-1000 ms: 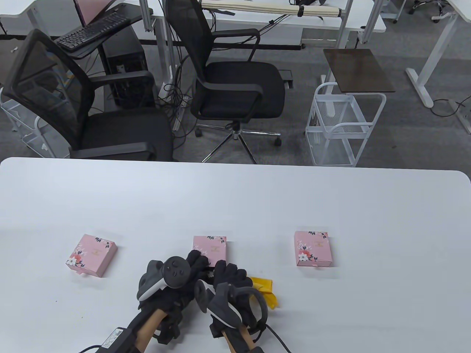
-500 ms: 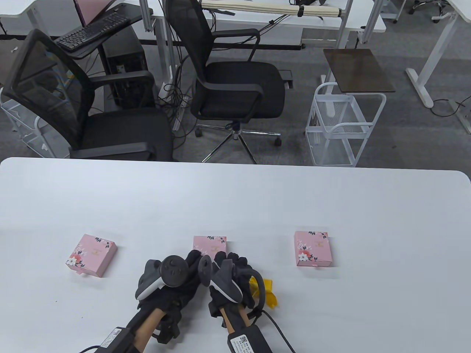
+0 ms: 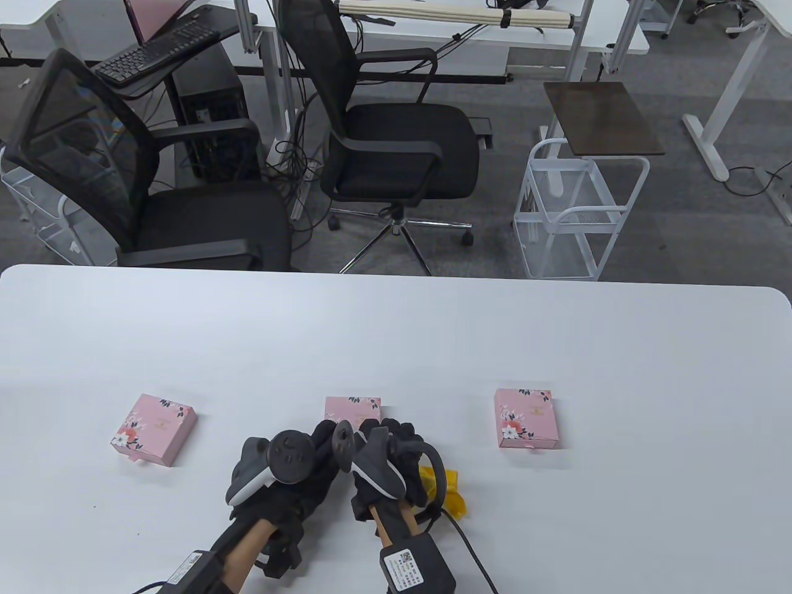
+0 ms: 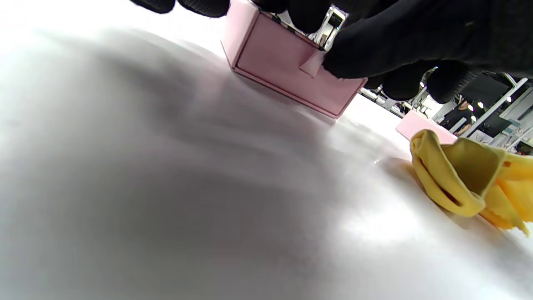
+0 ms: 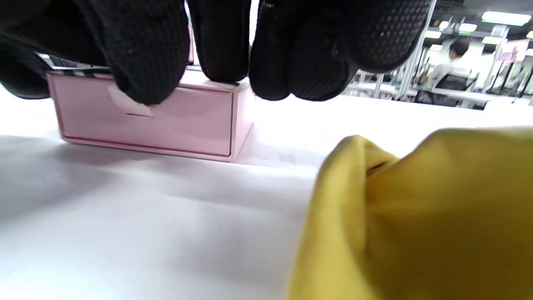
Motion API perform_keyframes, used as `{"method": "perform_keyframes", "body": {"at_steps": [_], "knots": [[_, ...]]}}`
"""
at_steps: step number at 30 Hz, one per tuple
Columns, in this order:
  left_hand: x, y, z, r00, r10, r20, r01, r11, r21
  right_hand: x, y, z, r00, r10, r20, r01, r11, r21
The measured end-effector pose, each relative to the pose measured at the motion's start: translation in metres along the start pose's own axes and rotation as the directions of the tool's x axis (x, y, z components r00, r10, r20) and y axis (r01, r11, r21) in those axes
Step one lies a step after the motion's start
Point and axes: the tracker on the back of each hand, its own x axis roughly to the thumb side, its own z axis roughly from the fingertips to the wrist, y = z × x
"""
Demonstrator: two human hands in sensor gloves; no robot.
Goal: Dust necklace
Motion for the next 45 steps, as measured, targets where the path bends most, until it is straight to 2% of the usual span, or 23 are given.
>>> {"method": "perform_keyframes", "body": {"at_steps": [2, 6, 9, 14, 17, 20, 31, 35, 39, 45], "knots": [[-0.003, 0.011, 0.006, 1.0, 0.02, -0.006, -0.019, 0.994, 0.105, -0.002, -0.007, -0.002, 1.0, -0.02, -0.013, 0.021, 0.998, 0.058], [-0.004, 0.039, 0.026, 0.99, 0.138, 0.032, -0.141, 0.963, 0.229, 0.001, -0.012, -0.008, 0.991, -0.132, -0.036, 0.133, 0.991, 0.034], [-0.003, 0.055, 0.044, 0.984, 0.164, 0.065, -0.176, 0.942, 0.286, 0.01, -0.003, -0.017, 0.977, -0.205, -0.066, 0.211, 0.973, 0.098], [-0.009, 0.066, 0.068, 0.974, 0.201, 0.109, -0.227, 0.906, 0.358, 0.025, 0.017, -0.028, 0.975, -0.188, -0.121, 0.214, 0.942, 0.26], [-0.01, 0.068, 0.072, 0.964, 0.239, 0.118, -0.266, 0.893, 0.362, 0.03, 0.019, -0.03, 0.964, -0.229, -0.134, 0.257, 0.933, 0.253], [-0.008, 0.068, 0.074, 0.969, 0.22, 0.113, -0.247, 0.896, 0.368, 0.032, 0.015, -0.034, 0.957, -0.24, -0.162, 0.28, 0.91, 0.307], [-0.009, 0.063, 0.072, 0.978, 0.193, 0.084, -0.21, 0.905, 0.369, 0.029, 0.011, -0.04, 0.967, -0.202, -0.158, 0.232, 0.951, 0.203], [-0.012, 0.063, 0.072, 0.976, 0.205, 0.073, -0.218, 0.903, 0.37, 0.013, -0.004, -0.044, 0.958, -0.234, -0.169, 0.263, 0.947, 0.182], [-0.012, 0.063, 0.072, 0.977, 0.202, 0.072, -0.215, 0.905, 0.368, -0.029, -0.021, -0.049, 0.949, -0.221, -0.223, 0.256, 0.956, 0.141], [-0.009, 0.063, 0.071, 0.979, 0.189, 0.076, -0.203, 0.909, 0.364, -0.093, -0.012, -0.054, 0.906, -0.249, -0.341, 0.32, 0.932, 0.169]]}}
